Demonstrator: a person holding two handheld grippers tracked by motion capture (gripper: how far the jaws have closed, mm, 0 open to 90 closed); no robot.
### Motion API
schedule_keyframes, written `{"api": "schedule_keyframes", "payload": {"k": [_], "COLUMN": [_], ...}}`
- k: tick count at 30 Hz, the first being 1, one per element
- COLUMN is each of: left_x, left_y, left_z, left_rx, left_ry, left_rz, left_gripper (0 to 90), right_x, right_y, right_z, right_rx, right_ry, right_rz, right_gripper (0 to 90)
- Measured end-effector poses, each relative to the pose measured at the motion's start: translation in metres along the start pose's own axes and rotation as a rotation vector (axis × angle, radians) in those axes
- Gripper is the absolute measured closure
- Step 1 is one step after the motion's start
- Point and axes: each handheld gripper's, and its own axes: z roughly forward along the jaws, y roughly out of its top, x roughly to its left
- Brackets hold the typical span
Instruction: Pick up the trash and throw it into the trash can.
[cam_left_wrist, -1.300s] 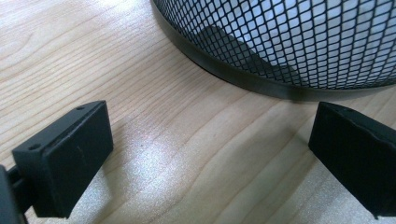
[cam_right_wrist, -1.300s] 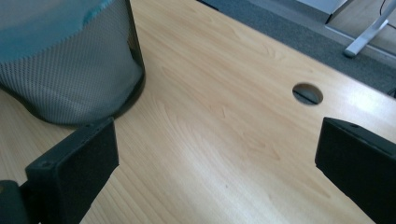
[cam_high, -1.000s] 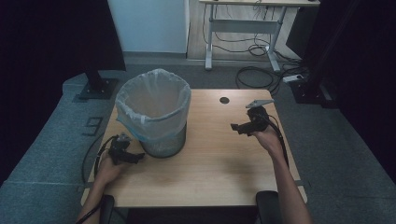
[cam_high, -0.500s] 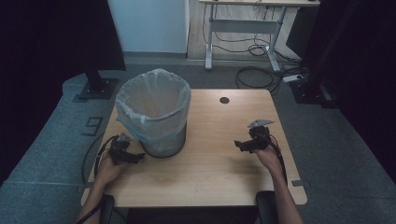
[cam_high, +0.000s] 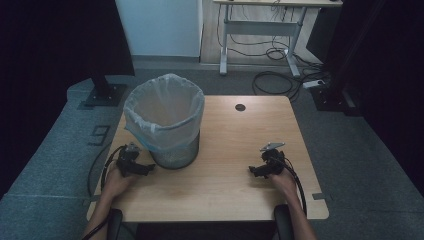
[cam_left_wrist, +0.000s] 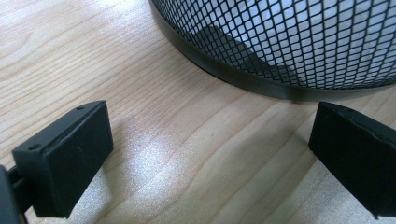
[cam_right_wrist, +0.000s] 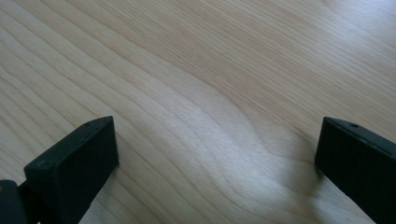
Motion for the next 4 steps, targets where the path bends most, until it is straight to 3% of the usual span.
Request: {"api": "schedule_keyframes", "payload": {"k": [4], "left_x": [-0.0001], "left_y": [0.0], "left_z": [0.0], "left_rx": [0.0], "left_ry": [0.0], "left_rz": [0.0], "left_gripper": [0.0], "right_x": [0.0007], "right_y": [-0.0004], "right_z": [0.002], "right_rx": [-0.018], "right_ry": [0.007], "right_rz": [0.004], "right_gripper": [0.0]}}
